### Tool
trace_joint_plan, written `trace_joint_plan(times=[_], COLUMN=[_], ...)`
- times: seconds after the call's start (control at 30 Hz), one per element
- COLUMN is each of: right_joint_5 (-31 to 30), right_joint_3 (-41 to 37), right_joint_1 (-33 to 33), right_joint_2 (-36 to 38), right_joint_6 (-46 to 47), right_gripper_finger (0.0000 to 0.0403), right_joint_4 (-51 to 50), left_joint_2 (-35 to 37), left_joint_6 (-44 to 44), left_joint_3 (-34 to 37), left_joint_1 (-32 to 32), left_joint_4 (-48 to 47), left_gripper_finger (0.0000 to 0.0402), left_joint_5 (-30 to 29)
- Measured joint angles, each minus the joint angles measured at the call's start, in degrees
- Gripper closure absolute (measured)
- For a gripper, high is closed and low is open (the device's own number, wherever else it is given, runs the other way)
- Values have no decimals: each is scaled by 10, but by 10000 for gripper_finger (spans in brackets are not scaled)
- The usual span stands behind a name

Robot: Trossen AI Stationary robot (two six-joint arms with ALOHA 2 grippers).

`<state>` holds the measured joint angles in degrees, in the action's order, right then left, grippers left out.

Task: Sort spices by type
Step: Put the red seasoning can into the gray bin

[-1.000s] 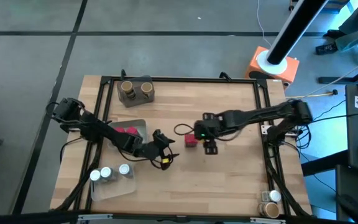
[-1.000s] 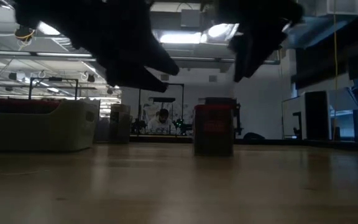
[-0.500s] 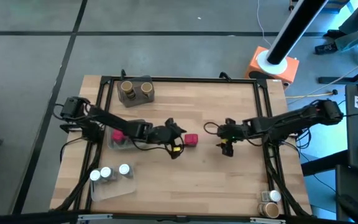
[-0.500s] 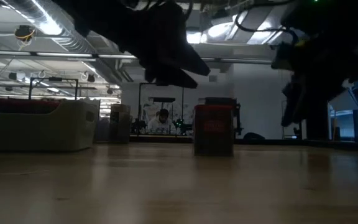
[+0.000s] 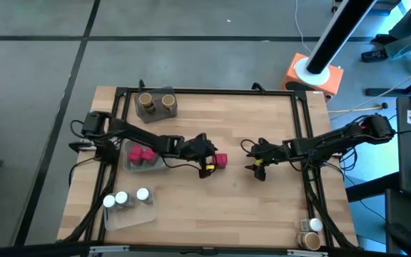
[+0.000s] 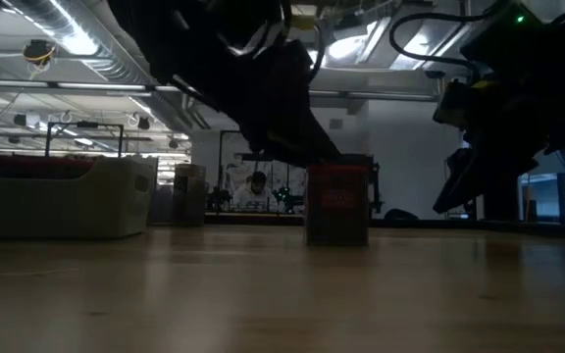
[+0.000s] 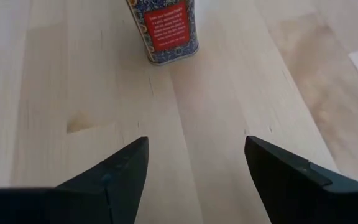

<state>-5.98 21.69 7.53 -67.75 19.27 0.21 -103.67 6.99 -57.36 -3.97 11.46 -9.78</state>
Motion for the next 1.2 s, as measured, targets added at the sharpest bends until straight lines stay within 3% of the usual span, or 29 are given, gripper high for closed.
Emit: trace_joint_plan(times=[0.27,0.53,0.8,0.93,1.2], right_joint_5=[-26,-63,-75,-75,-75], right_joint_3=[0,0,0,0,0], right_joint_1=[0,0,0,0,0], right_joint_2=[0,0,0,0,0], right_joint_6=[-1,-2,-2,-2,-2], right_gripper_finger=[136,136,136,136,136], right_joint_4=[0,1,2,1,6], left_joint_2=[-31,-31,-27,3,133], left_joint_6=[-15,-11,4,20,78], left_joint_3=[0,0,0,2,1], left_joint_1=[3,7,2,-15,-73], left_joint_4=[28,24,14,-26,-160], left_gripper_finger=[106,196,199,199,197], left_joint_5=[7,10,9,-25,-147])
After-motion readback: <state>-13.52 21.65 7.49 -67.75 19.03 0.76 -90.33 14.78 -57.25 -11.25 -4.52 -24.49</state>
